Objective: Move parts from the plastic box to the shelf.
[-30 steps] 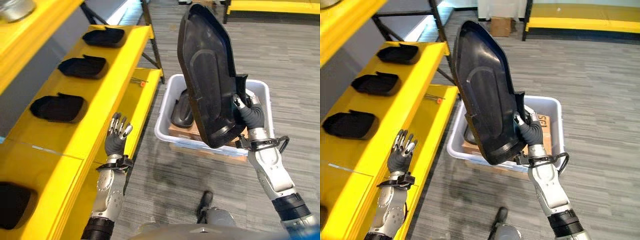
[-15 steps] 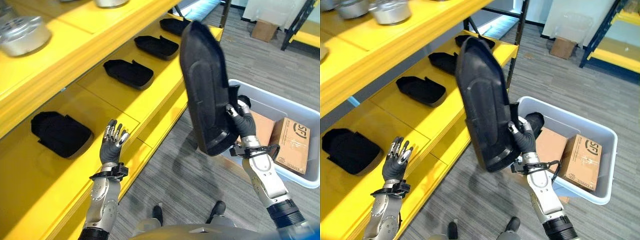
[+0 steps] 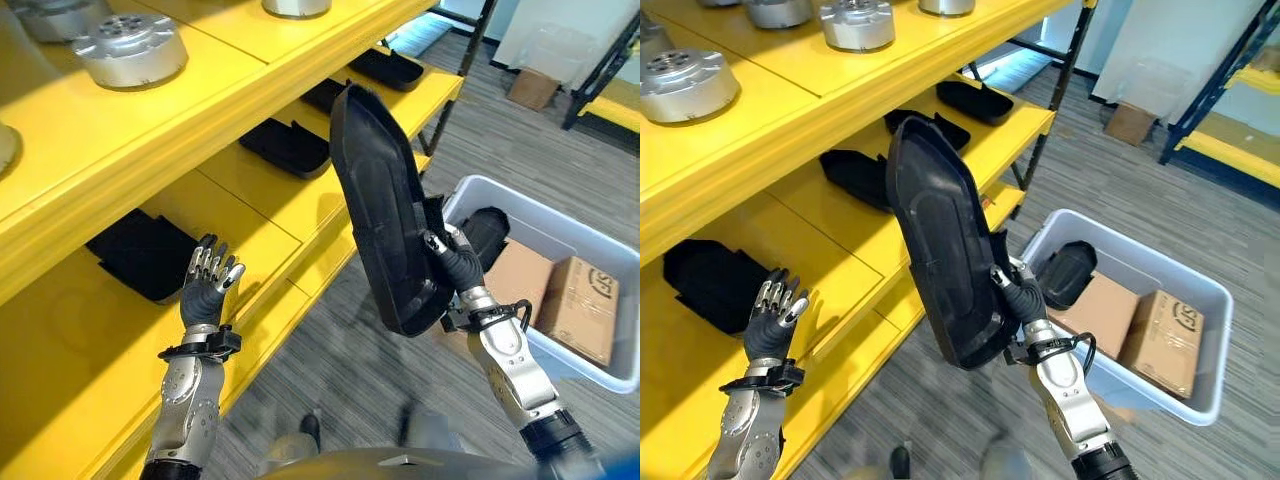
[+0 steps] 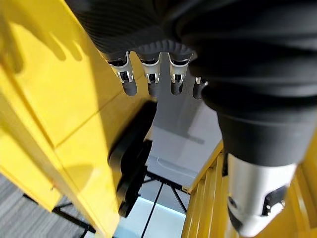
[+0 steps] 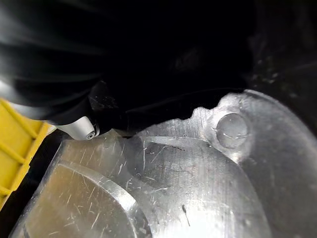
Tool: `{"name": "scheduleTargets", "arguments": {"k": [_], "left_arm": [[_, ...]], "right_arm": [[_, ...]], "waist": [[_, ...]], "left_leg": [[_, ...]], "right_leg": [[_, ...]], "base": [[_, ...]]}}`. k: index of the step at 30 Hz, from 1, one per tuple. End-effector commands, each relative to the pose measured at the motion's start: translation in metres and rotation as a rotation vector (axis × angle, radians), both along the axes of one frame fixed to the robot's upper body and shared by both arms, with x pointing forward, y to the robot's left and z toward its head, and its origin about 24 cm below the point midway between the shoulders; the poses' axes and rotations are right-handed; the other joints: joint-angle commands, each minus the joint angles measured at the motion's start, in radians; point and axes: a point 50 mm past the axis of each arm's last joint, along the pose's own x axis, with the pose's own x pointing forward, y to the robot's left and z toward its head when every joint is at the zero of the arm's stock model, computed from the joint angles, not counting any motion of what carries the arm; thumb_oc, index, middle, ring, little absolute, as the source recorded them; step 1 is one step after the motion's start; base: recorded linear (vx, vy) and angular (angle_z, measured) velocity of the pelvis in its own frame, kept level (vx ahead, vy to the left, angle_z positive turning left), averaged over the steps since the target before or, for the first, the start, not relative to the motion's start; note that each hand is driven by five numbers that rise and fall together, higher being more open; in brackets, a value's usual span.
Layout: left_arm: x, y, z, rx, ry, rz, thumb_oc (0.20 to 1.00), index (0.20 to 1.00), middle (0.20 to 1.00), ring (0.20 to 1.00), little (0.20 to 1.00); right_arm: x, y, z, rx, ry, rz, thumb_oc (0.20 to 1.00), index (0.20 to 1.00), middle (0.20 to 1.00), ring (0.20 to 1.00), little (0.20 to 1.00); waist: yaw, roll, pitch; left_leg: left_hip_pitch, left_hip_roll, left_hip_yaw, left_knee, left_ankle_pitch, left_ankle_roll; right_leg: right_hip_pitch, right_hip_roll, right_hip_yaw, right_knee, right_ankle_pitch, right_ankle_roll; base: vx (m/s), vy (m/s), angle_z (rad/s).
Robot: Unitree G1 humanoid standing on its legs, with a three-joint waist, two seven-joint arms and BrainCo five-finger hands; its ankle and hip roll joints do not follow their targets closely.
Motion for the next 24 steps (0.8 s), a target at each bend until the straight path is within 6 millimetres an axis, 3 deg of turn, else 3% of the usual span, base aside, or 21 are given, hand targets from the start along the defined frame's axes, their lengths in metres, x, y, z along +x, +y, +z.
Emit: {"name": "scheduleTargets", "arguments": {"k": [1, 6, 11, 12, 14, 15, 17, 19, 20, 21, 22, 24], "left_arm": [[-0.002, 0.0, 0.018, 0.07, -0.097, -0.037, 1.0, 1.0, 1.0, 1.0, 1.0], [-0.006, -0.002, 0.018, 0.048, -0.101, -0.04, 1.0, 1.0, 1.0, 1.0, 1.0], [-0.008, -0.008, 0.01, 0.026, -0.066, -0.079, 1.0, 1.0, 1.0, 1.0, 1.0], [-0.005, -0.008, 0.013, 0.021, -0.081, -0.086, 1.0, 1.0, 1.0, 1.0, 1.0], [-0.005, -0.007, 0.014, 0.018, -0.086, -0.078, 1.0, 1.0, 1.0, 1.0, 1.0], [0.0, -0.008, 0.018, 0.01, -0.1, -0.077, 1.0, 1.0, 1.0, 1.0, 1.0], [0.006, -0.009, 0.025, 0.007, -0.126, -0.078, 1.0, 1.0, 1.0, 1.0, 1.0], [0.011, -0.01, 0.028, 0.009, -0.136, -0.076, 1.0, 1.0, 1.0, 1.0, 1.0], [0.013, -0.01, 0.03, 0.01, -0.141, -0.077, 1.0, 1.0, 1.0, 1.0, 1.0], [0.013, -0.01, 0.03, 0.01, -0.142, -0.077, 1.0, 1.0, 1.0, 1.0, 1.0], [0.014, -0.011, 0.031, 0.01, -0.144, -0.09, 1.0, 1.0, 1.0, 1.0, 1.0], [0.016, -0.012, 0.035, 0.023, -0.157, -0.106, 1.0, 1.0, 1.0, 1.0, 1.0]], "right_arm": [[0.003, 0.005, 0.032, 0.082, -0.153, 0.062, 0.2, 0.2, 0.2, 0.2, 0.2], [0.002, -0.001, 0.033, 0.088, -0.157, 0.057, 0.2, 0.2, 0.2, 0.2, 0.2], [-0.003, -0.016, 0.034, 0.06, -0.169, 0.009, 0.2, 0.2, 0.2, 0.2, 0.2], [-0.002, -0.021, 0.039, 0.05, -0.188, -0.009, 0.2, 0.2, 0.2, 0.2, 0.2], [-0.003, -0.021, 0.04, 0.055, -0.19, -0.011, 0.2, 0.2, 0.2, 0.2, 0.2], [-0.003, -0.024, 0.039, 0.055, -0.191, -0.031, 0.2, 0.2, 0.2, 0.2, 0.2], [-0.001, -0.024, 0.04, 0.047, -0.197, -0.047, 0.2, 0.2, 0.2, 0.2, 0.2], [0.002, -0.025, 0.043, 0.047, -0.205, -0.063, 0.2, 0.2, 0.2, 0.2, 0.2], [0.003, -0.025, 0.044, 0.04, -0.211, -0.069, 0.2, 0.2, 0.2, 0.2, 0.2], [0.004, -0.025, 0.044, 0.04, -0.211, -0.07, 0.2, 0.2, 0.2, 0.2, 0.2], [0.006, -0.025, 0.048, 0.041, -0.233, -0.084, 0.2, 0.2, 0.2, 0.2, 0.2], [0.008, -0.023, 0.048, 0.031, -0.24, -0.097, 0.2, 0.2, 0.2, 0.2, 0.2]], "waist": [[0.011, -0.01, -0.084], [0.027, 0.001, -0.115], [0.01, 0.007, -0.086], [-0.018, -0.017, -0.051], [-0.026, -0.019, -0.047], [-0.049, 0.0, -0.045], [-0.07, 0.037, -0.038], [-0.072, 0.06, -0.032], [-0.072, 0.067, -0.031], [-0.072, 0.067, -0.031], [-0.076, 0.093, -0.032], [-0.066, 0.099, -0.028]], "left_leg": [[-0.067, -0.116, -0.035, -0.036, 0.042, 0.027], [-0.107, -0.111, -0.04, -0.005, 0.044, 0.011], [-0.157, -0.125, -0.065, 0.142, 0.003, -0.01], [-0.147, -0.016, 0.02, 0.228, -0.049, -0.026], [-0.135, 0.079, 0.021, 0.241, -0.02, -0.04], [-0.102, 0.21, 0.03, 0.205, 0.066, -0.072], [-0.077, 0.34, 0.053, 0.115, 0.191, -0.126], [-0.072, 0.409, 0.051, 0.043, 0.298, -0.162], [-0.068, 0.423, 0.07, 0.014, 0.324, -0.178], [-0.066, 0.423, 0.071, 0.009, 0.327, -0.178], [-0.05, 0.431, 0.146, -0.048, 0.294, -0.208], [-0.042, 0.419, 0.162, -0.057, 0.24, -0.222]], "right_leg": [[0.079, 0.016, 0.09, -0.247, 0.151, 0.029], [0.146, 0.005, 0.086, -0.403, 0.207, 0.033], [0.155, -0.015, 0.038, -0.376, 0.19, 0.007], [0.113, -0.068, 0.005, -0.294, 0.184, 0.008], [0.088, -0.084, -0.011, -0.252, 0.162, 0.006], [0.026, -0.101, -0.048, -0.176, 0.134, 0.011], [-0.039, -0.132, -0.089, -0.09, 0.106, 0.024], [-0.098, -0.176, -0.109, -0.011, 0.093, 0.043], [-0.115, -0.193, -0.118, 0.014, 0.088, 0.055], [-0.118, -0.194, -0.118, 0.018, 0.086, 0.055], [-0.145, -0.225, -0.148, 0.063, 0.094, 0.079], [-0.149, -0.254, -0.161, 0.068, 0.108, 0.094]], "base": [[-0.06, -0.131, 0.38], [-0.02, -0.098, 0.21], [-0.1, -0.003, 0.62], [-0.23, 0.116, 0.79], [-0.23, 0.165, 0.91], [-0.21, 0.231, 0.65], [-0.23, 0.32, 0.57], [-0.19, 0.301, 0.78], [-0.09, 0.169, 0.51], [-0.09, 0.233, 0.61], [-0.08, 0.213, 0.64], [-0.08, 0.251, 0.83]]}}
